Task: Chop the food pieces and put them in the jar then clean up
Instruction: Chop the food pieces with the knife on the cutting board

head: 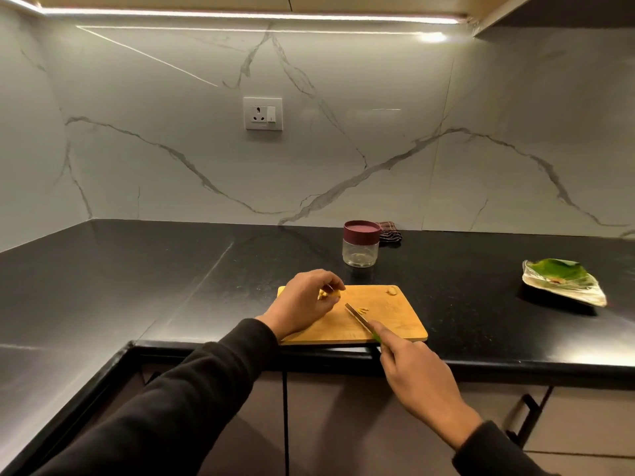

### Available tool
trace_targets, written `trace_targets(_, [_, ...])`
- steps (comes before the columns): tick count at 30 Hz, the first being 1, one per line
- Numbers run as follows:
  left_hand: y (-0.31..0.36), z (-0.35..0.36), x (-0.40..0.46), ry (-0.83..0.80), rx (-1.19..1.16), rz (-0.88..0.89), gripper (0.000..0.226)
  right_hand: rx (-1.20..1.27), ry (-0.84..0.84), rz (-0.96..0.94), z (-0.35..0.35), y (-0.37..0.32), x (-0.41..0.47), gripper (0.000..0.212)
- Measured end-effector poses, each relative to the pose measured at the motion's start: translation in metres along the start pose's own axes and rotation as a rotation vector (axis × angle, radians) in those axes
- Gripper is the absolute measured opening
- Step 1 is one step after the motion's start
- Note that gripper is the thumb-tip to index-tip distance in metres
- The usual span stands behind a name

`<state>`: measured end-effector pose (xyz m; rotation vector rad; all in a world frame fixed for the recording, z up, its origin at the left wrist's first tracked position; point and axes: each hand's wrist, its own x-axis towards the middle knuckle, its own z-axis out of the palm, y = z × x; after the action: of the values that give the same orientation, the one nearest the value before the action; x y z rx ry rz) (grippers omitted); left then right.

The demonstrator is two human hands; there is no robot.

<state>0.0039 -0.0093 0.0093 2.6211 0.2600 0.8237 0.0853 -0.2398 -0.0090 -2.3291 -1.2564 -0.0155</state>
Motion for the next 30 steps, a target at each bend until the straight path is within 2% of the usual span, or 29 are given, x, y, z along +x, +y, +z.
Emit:
trace_targets(7, [-0.003,-0.008,-0.016,-0.245,-0.052,-0.076,0.03,0.0,-0.003,-0.002,-0.002,-0.004,0.0,0.05])
trace_targets(10, [-0.003,-0.006,-0.017,-0.235,-0.098,-0.098,0.035,0.019,-0.008,0.002,-0.004,-0.007,0.0,0.05])
trace_targets(15, [-0.005,0.001,-0.025,-0.118,-0.155,-0.113,0.031,0.042,-0.017,-0.012,-0.004,-0.011,-0.003,0.052])
trace_targets(24, [-0.008,0.004,-0.026,-0.108,-0.179,-0.13,0.02,0.001,-0.069,-0.046,-0.003,-0.018,-0.004,0.057])
trace_targets(30, [-0.008,-0.003,-0.023,-0.121,-0.102,-0.064,0.01,-0.024,-0.116,-0.049,0.0,-0.022,-0.004,0.059])
